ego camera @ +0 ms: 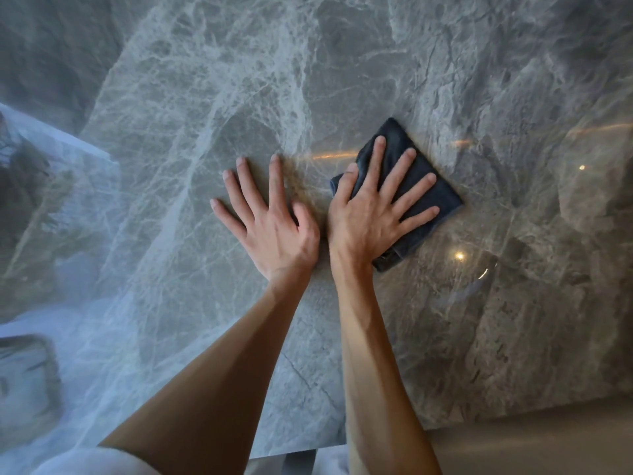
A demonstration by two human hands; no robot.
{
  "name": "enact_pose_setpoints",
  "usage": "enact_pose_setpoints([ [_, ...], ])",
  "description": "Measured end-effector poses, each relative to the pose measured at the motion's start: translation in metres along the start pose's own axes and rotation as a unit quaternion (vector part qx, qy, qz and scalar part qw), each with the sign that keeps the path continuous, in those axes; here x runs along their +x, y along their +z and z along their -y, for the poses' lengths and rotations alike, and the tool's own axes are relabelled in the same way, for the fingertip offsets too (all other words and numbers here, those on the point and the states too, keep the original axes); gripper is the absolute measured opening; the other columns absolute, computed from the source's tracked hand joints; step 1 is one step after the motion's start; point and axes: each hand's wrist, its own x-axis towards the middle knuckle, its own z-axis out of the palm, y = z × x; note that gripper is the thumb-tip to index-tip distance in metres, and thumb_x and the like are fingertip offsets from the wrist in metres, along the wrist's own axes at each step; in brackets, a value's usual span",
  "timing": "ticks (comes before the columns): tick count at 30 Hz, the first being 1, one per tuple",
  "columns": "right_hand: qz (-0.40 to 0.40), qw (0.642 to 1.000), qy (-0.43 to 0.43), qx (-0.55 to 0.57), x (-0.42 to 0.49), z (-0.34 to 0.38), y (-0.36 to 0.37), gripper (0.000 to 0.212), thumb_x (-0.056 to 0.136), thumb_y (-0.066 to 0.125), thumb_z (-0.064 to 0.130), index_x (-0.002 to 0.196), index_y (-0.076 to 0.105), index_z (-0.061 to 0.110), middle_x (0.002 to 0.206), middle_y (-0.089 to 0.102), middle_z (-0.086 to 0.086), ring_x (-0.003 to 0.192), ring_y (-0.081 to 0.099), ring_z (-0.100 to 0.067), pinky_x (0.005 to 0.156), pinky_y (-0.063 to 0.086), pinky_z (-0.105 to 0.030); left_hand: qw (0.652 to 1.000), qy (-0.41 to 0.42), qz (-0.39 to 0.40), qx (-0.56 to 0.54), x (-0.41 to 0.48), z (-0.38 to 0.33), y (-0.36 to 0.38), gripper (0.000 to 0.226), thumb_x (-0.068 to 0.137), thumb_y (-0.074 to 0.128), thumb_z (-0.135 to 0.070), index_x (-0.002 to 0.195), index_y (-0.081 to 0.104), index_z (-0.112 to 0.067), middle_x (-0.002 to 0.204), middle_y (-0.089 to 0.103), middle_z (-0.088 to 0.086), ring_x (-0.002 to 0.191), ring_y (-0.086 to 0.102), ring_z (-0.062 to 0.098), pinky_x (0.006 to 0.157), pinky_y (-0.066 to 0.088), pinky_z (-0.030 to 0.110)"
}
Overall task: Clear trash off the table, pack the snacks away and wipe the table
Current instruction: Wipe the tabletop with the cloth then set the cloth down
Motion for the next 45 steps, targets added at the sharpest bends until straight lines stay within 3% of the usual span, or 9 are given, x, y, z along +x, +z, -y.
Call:
enact_pose_setpoints([
  [4,0.069,0.987,-0.144,0.006,-0.004,-0.027,0.001,0.047,0.099,0.036,0.049,0.145,0.041,0.04,0.157,0.037,0.006,0.149,0.026,-0.027,0.119,0.018,-0.057,1.0,-0.001,0.0,0.0,-0.001,0.001,0.001,0.067,0.083,0.035,-0.03,0.15,0.031,-0.036,0.163,0.016,0.006,0.152,0.007,0.025,0.121,-0.001,0.056],
  [10,0.104,0.935,-0.324,0.095,0.009,-0.059,-0.006,0.046,0.095,0.05,0.037,0.141,0.051,0.033,0.151,0.046,0.004,0.146,0.035,-0.022,0.12,0.025,-0.048,1.0,-0.002,-0.002,-0.001,-0.001,0.0,0.001,0.068,0.083,0.038,-0.029,0.15,0.031,-0.036,0.163,0.018,0.006,0.152,0.008,0.026,0.121,0.0,0.057],
  [19,0.23,0.848,-0.433,0.202,0.021,-0.091,-0.025,0.041,0.09,0.058,0.023,0.13,0.063,0.027,0.144,0.053,0.005,0.142,0.04,-0.015,0.121,0.027,-0.041,1.0,-0.001,-0.007,0.007,0.001,0.002,0.003,0.069,0.08,0.035,-0.032,0.149,0.033,-0.036,0.162,0.022,0.006,0.152,0.012,0.027,0.121,0.002,0.058],
  [26,0.334,0.758,-0.47,0.305,0.015,-0.133,-0.043,0.02,0.089,0.063,0.025,0.099,0.079,0.019,0.122,0.069,0.005,0.128,0.057,-0.012,0.114,0.039,-0.038,1.0,0.0,-0.015,0.005,0.001,0.002,0.005,0.07,0.08,0.034,-0.031,0.149,0.032,-0.037,0.161,0.023,0.005,0.151,0.012,0.027,0.121,0.001,0.057],
  [36,0.509,0.733,-0.347,0.287,0.016,-0.173,-0.078,0.032,0.071,0.057,0.023,0.092,0.081,0.019,0.108,0.076,0.004,0.117,0.064,-0.006,0.104,0.049,-0.033,1.0,0.0,-0.008,0.014,0.002,0.002,0.004,0.069,0.081,0.037,-0.03,0.149,0.031,-0.036,0.161,0.022,0.006,0.151,0.012,0.028,0.121,0.0,0.057],
  [39,0.597,0.71,-0.174,0.331,0.036,-0.172,-0.088,0.041,0.076,0.053,0.037,0.089,0.079,0.008,0.089,0.076,-0.02,0.098,0.071,-0.025,0.09,0.053,-0.029,1.0,-0.002,-0.005,0.018,0.002,0.001,0.005,0.068,0.081,0.038,-0.031,0.149,0.031,-0.038,0.161,0.022,0.006,0.151,0.012,0.028,0.121,0.0,0.057],
  [42,0.549,0.694,0.126,0.447,0.078,-0.17,-0.088,0.039,0.063,0.062,0.048,0.067,0.069,0.011,0.06,0.067,-0.002,0.053,0.063,-0.011,0.052,0.048,-0.024,1.0,-0.003,0.0,0.024,0.003,0.002,0.004,0.069,0.081,0.037,-0.032,0.149,0.029,-0.038,0.162,0.021,0.005,0.152,0.01,0.028,0.121,0.0,0.057],
  [44,0.525,0.626,0.221,0.533,0.115,-0.17,-0.081,0.034,0.074,0.059,0.045,0.082,0.074,0.015,0.08,0.074,-0.003,0.071,0.069,-0.015,0.065,0.054,-0.026,1.0,-0.004,-0.002,0.019,0.003,0.003,0.004,0.069,0.081,0.037,-0.031,0.149,0.029,-0.038,0.162,0.021,0.005,0.152,0.01,0.027,0.121,0.0,0.057],
  [45,0.503,0.62,0.22,0.561,0.137,-0.17,-0.078,0.034,0.078,0.057,0.043,0.088,0.076,0.016,0.091,0.076,-0.003,0.083,0.072,-0.016,0.074,0.057,-0.028,1.0,-0.004,-0.005,0.015,0.003,0.003,0.003,0.069,0.081,0.037,-0.03,0.149,0.029,-0.037,0.161,0.021,0.005,0.152,0.01,0.027,0.121,0.0,0.057],
])
